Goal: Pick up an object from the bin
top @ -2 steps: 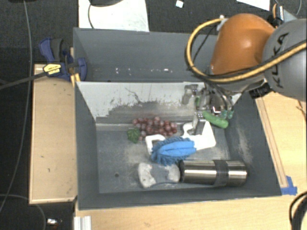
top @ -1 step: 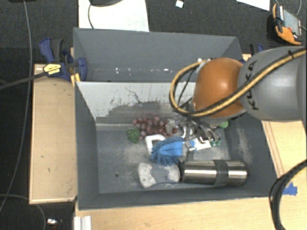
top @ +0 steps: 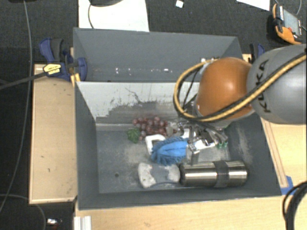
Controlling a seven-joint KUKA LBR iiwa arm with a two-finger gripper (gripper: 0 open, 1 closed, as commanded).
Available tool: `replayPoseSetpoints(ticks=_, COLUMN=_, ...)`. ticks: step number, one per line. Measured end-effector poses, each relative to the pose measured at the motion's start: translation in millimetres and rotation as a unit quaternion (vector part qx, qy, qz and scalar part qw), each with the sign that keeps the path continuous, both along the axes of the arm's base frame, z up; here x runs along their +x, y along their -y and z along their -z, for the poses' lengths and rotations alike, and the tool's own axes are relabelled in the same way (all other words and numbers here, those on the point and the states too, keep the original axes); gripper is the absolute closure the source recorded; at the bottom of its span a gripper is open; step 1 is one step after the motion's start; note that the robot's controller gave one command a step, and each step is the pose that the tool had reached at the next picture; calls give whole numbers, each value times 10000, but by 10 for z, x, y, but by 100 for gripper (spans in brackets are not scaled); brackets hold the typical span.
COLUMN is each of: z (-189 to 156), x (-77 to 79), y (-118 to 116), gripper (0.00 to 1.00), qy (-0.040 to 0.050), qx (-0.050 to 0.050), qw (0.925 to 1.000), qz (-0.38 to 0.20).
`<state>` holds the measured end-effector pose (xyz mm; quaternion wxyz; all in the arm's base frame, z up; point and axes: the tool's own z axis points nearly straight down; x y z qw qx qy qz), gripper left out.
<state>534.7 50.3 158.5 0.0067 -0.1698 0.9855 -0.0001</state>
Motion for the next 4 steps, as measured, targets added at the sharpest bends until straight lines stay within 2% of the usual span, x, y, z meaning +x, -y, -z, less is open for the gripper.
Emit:
replayPoseSetpoints(ticks=1, z=586, x=225, y=167, gripper=0, qy=-45, qx=-1, qw=9999, qz=-132)
replayPoseSetpoints(ticks=2, z=873, x=354, y=115, gripper=0, qy=16, qx=-5, qw=9986, qz=-528)
replayPoseSetpoints(ticks=3, z=877, x=144, y=109, gripper=100, qy=-24, qx=7, qw=10000, qz=-21)
replayPoseSetpoints(ticks=4, z=877, x=144, y=109, gripper=100, qy=-24, qx=7, qw=10000, qz=-21)
